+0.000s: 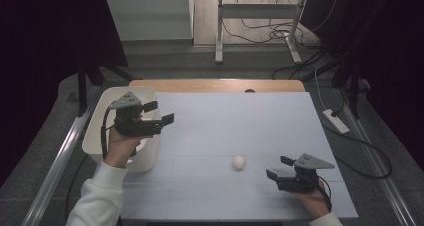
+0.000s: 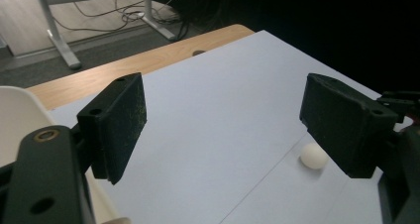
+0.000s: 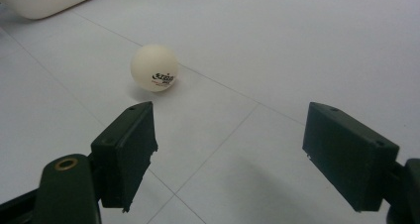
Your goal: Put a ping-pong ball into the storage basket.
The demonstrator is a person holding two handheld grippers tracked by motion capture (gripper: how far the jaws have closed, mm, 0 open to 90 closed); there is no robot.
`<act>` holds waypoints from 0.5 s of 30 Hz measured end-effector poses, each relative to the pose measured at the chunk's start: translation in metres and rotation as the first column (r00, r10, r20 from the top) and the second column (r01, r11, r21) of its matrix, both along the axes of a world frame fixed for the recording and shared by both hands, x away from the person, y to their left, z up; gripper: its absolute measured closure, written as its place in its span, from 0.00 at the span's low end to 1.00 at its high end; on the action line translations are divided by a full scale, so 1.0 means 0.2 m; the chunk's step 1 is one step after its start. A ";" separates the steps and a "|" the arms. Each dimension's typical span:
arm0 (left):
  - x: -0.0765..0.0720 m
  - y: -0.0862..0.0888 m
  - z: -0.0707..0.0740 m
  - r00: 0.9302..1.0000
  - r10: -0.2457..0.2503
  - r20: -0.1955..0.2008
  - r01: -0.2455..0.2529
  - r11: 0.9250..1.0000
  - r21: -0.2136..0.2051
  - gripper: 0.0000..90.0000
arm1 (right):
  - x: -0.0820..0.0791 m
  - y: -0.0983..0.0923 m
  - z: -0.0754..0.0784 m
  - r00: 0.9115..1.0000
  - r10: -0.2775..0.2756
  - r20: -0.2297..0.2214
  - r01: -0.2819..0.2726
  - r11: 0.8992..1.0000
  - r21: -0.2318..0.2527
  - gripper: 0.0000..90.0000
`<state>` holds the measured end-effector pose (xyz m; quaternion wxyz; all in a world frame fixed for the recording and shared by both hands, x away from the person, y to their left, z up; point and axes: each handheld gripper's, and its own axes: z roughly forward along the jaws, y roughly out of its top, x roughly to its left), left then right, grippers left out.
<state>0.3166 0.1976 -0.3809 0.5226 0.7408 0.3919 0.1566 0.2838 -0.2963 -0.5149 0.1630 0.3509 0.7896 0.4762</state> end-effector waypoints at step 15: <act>-0.05 -0.14 -0.04 0.997 -0.081 -0.005 0.081 0.996 -0.023 0.21 | 0.01 0.00 0.01 1.000 -0.008 0.000 0.008 1.000 0.011 0.23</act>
